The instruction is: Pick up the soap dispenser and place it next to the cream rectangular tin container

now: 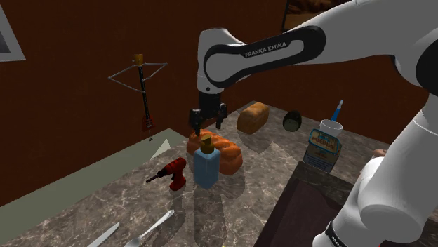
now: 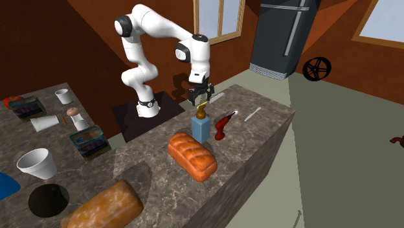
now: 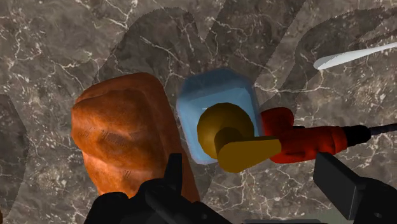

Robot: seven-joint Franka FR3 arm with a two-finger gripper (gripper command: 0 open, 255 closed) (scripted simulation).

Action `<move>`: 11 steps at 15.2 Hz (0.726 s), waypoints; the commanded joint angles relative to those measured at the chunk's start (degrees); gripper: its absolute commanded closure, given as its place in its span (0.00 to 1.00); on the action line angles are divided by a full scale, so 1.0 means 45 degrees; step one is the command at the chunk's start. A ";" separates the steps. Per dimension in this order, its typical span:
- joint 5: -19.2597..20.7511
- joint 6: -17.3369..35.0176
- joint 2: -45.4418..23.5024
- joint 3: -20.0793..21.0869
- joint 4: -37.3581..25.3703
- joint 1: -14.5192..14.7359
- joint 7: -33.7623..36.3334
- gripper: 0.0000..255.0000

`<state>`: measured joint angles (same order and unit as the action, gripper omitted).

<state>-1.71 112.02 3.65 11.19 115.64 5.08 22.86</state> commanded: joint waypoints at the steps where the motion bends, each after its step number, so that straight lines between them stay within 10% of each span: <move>1: 0.0129 0.0262 -0.0379 0.0072 -0.0124 0.0050 0.0138 0.00; 11: 0.0192 0.1358 -0.0702 0.0091 0.0654 0.0067 0.0186 0.00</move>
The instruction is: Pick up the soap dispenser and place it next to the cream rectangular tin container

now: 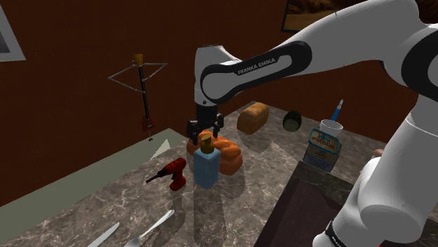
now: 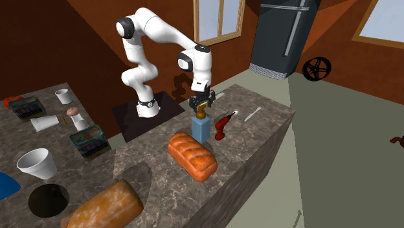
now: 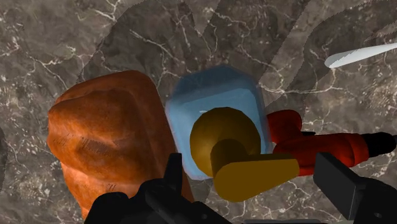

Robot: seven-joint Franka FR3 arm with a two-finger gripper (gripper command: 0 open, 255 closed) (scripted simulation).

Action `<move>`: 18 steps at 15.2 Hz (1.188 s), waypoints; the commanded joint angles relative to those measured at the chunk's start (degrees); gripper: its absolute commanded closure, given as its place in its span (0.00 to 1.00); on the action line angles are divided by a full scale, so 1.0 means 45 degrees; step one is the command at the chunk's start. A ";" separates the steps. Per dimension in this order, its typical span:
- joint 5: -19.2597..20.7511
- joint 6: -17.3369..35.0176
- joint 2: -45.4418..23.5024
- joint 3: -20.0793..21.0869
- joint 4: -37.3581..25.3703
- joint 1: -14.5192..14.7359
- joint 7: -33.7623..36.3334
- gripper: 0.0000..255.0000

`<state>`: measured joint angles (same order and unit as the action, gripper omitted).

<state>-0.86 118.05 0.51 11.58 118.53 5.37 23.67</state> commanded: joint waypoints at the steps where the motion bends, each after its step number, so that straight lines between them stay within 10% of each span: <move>1: 0.0001 0.0018 -0.0004 0.0003 0.0011 0.0003 0.0007 0.00; 4: 0.0001 0.0016 -0.0004 0.0003 0.0010 0.0003 0.0006 0.00; 5: 0.0001 0.0016 -0.0004 0.0003 0.0010 0.0003 0.0006 1.00; 18: -0.0040 -0.0648 0.0206 -0.0006 -0.0448 -0.0004 -0.0019 1.00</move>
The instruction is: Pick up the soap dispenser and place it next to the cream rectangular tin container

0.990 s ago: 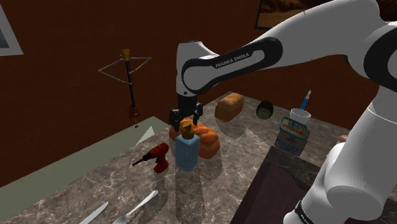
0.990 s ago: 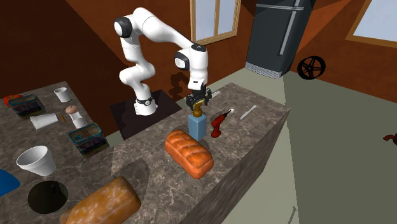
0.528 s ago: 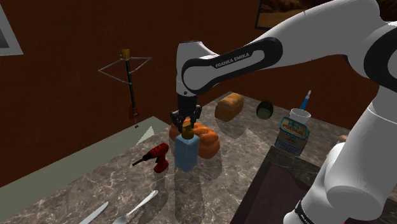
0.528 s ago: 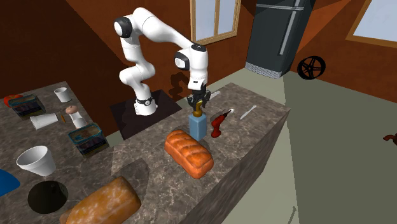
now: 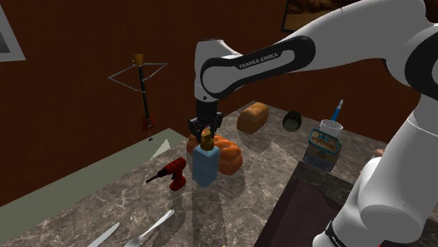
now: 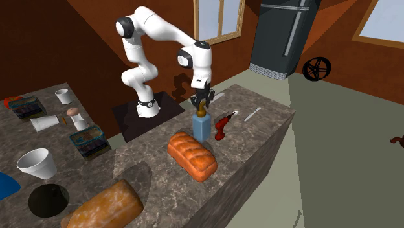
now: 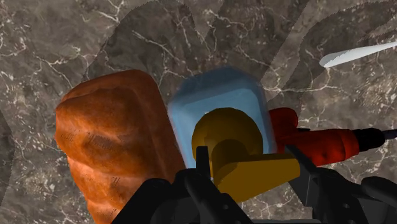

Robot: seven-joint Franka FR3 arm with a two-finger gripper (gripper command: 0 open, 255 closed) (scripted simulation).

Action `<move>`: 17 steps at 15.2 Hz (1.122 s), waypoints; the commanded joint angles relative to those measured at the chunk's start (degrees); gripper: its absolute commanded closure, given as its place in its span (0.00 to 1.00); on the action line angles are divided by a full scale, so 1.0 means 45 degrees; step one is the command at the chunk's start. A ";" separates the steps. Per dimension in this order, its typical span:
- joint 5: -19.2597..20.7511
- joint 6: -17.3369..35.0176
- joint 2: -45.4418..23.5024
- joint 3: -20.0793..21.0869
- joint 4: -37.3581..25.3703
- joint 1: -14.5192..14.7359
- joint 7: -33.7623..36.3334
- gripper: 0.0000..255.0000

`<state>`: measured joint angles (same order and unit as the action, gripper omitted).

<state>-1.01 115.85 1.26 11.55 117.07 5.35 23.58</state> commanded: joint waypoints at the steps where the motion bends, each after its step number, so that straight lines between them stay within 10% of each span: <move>1: -0.0015 -0.0326 0.0085 -0.0002 -0.0246 -0.0001 -0.0004 1.00; 17: -0.0072 -0.3024 0.0448 -0.0035 -0.2587 -0.0024 -0.0027 1.00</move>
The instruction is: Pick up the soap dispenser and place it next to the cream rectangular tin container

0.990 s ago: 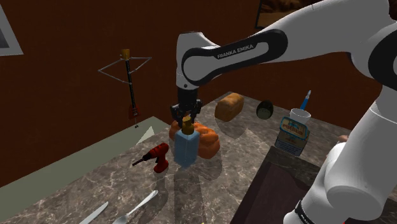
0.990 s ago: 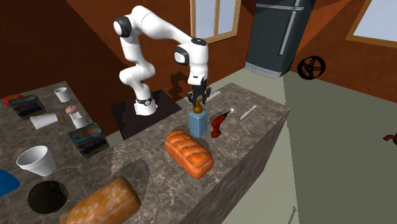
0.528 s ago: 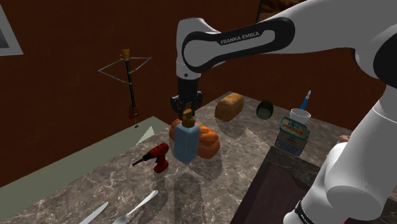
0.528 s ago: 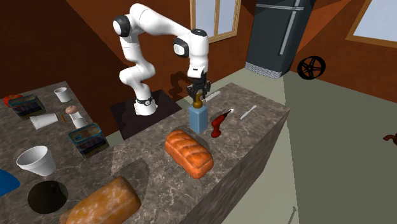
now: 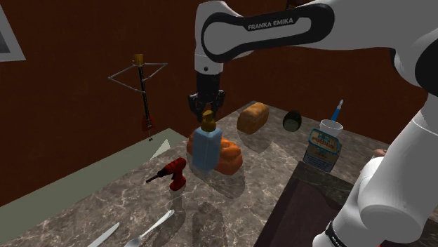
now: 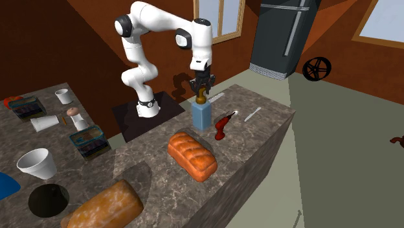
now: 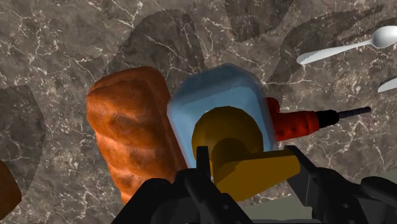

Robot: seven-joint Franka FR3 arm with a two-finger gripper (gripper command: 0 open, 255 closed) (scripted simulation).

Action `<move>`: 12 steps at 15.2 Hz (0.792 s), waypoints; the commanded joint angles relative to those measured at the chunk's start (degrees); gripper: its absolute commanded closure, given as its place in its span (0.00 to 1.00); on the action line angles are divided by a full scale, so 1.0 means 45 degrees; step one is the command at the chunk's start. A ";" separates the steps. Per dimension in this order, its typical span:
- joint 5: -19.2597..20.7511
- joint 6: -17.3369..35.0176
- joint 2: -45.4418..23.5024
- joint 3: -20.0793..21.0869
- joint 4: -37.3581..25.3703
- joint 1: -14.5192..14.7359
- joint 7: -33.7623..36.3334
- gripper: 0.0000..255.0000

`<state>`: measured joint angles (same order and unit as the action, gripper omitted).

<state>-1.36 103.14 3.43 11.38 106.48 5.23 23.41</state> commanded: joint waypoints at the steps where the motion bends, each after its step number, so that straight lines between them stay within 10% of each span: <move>1: 0.0009 -0.0370 -0.0036 0.0002 -0.0407 0.0001 0.0013 1.00; 12: 0.0056 -0.2296 -0.0247 0.0006 -0.2541 0.0001 0.0066 1.00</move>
<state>-1.14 93.80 2.48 11.43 96.21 5.25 23.71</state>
